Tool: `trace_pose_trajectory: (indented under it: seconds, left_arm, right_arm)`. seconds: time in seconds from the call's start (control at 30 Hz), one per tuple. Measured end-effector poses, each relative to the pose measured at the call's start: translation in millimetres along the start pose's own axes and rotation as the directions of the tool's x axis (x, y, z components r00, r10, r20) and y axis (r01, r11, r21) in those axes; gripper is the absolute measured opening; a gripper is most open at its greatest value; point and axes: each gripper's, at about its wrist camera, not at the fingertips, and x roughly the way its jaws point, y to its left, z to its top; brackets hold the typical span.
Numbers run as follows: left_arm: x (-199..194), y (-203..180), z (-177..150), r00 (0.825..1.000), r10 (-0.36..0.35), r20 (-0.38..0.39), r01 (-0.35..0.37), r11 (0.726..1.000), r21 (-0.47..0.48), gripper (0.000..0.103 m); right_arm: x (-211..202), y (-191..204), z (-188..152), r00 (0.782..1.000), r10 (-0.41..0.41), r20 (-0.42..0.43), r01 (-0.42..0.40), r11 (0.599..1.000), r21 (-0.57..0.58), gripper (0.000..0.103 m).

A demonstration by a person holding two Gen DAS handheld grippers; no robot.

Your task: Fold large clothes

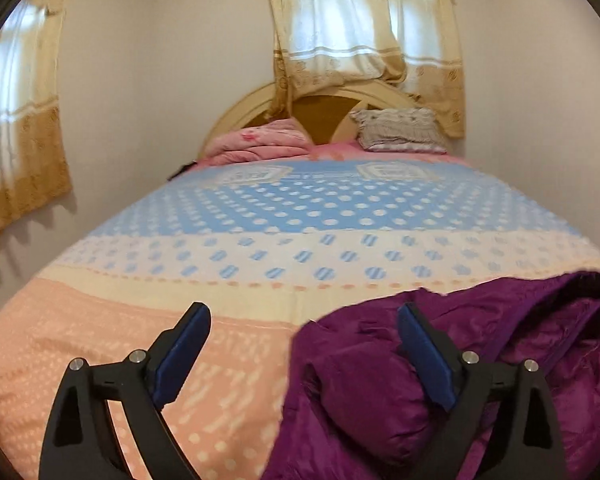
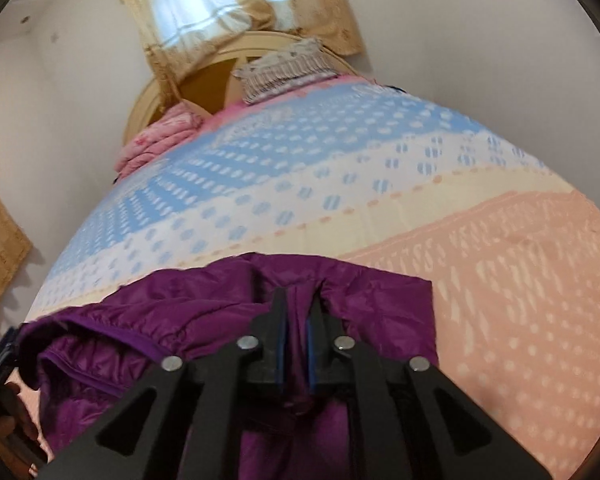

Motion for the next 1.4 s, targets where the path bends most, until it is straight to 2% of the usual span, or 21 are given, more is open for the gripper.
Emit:
trace_pose_trajectory:
  seconds: [0.07,0.1,0.13,0.2,0.27,0.3,0.33,0.37,0.43,0.47,0.5,0.57,0.6,0.67,0.73,0.77,0.83,0.97,1.4]
  left_arm:
    - [0.6,-3.9,1.8,0.995,0.100,0.011,-0.100,0.995,0.018,0.095]
    - [0.0,-2.3,3.4,0.990,0.136,0.021,-0.137,0.991,0.008,0.095]
    - [-2.4,2.0,5.5,0.977,0.210,0.028,-0.209,0.978,-0.018,0.095]
    - [-11.6,7.0,8.1,0.965,0.261,0.039,-0.259,0.965,-0.051,0.095]
    - [-24.8,4.5,11.6,0.949,0.306,0.081,-0.302,0.952,-0.055,0.095]
    - [-30.7,-0.3,12.2,0.946,0.307,0.104,-0.303,0.952,-0.050,0.095]
    - [-37.6,-11.8,12.1,0.958,0.253,0.136,-0.253,0.967,-0.016,0.096]
    - [-41.4,-22.0,11.3,0.966,0.213,0.145,-0.219,0.975,0.023,0.097]
    - [-38.1,-45.6,10.2,0.976,0.165,0.139,-0.178,0.980,0.087,0.098]
    - [-32.7,-61.8,8.0,0.983,0.129,0.130,-0.148,0.979,0.144,0.098]
    - [-28.1,-73.4,6.1,0.984,0.122,0.127,-0.144,0.973,0.182,0.098]
    - [-6.5,-95.7,1.6,0.989,0.117,0.089,-0.136,0.958,0.253,0.098]
    - [3.9,-102.7,-0.5,0.989,0.126,0.073,-0.142,0.952,0.273,0.098]
    - [37.9,-109.5,-10.3,0.982,0.187,0.023,-0.184,0.931,0.315,0.098]
    - [64.5,-107.0,-21.2,0.972,0.231,-0.034,-0.208,0.923,0.323,0.098]
    - [78.1,-100.5,-26.6,0.972,0.217,-0.094,-0.183,0.940,0.288,0.098]
    - [88.7,-90.7,-28.2,0.971,0.178,-0.158,-0.139,0.964,0.229,0.100]
    - [90.9,-92.2,-32.6,0.969,0.175,-0.177,-0.135,0.966,0.219,0.102]
    - [100.8,-95.6,-34.2,0.956,0.173,-0.237,-0.118,0.966,0.229,0.102]
  right_arm:
    - [2.0,1.2,4.5,1.000,0.019,0.013,-0.019,1.000,0.014,0.063]
    - [-2.6,2.4,7.8,0.999,0.012,0.046,-0.013,1.000,0.015,0.071]
    - [-8.3,4.7,11.1,0.997,0.000,0.077,-0.001,1.000,0.012,0.079]
    - [-21.6,13.4,15.1,0.993,-0.017,0.113,0.017,1.000,-0.002,0.079]
    - [-27.5,24.9,13.3,0.993,-0.017,0.115,0.020,1.000,-0.023,0.079]
    - [-31.5,35.8,9.2,0.994,-0.007,0.110,0.013,0.999,-0.050,0.079]
    - [-32.1,48.0,3.9,0.995,0.002,0.099,0.006,0.996,-0.084,0.075]
    - [-31.4,61.3,-3.3,0.997,0.007,0.081,0.003,0.992,-0.125,0.063]
    - [-18.5,93.2,-16.3,1.000,0.023,0.010,-0.020,0.973,-0.229,0.052]
    - [-10.2,106.6,-21.6,0.999,0.023,-0.025,-0.029,0.962,-0.272,0.041]
    - [-0.7,115.6,-24.0,0.999,0.010,-0.043,-0.023,0.956,-0.292,0.036]
    - [21.3,122.8,-23.7,0.997,-0.019,-0.080,-0.006,0.954,-0.299,0.036]
    - [34.6,124.7,-23.0,0.995,-0.058,-0.081,0.029,0.948,-0.315,0.036]
    - [54.8,120.6,-24.4,0.989,-0.118,-0.092,0.082,0.940,-0.331,0.036]
    - [70.0,105.9,-27.5,0.983,-0.135,-0.122,0.094,0.951,-0.295,0.036]
    - [72.1,100.6,-29.6,0.983,-0.142,-0.115,0.103,0.951,-0.291,0.036]
    - [73.5,94.0,-33.8,0.985,-0.140,-0.104,0.105,0.953,-0.283,0.036]
    - [77.1,85.9,-37.8,0.987,-0.122,-0.104,0.092,0.964,-0.249,0.036]
    - [95.2,95.2,-37.7,0.977,-0.174,-0.121,0.133,0.949,-0.285,0.036]
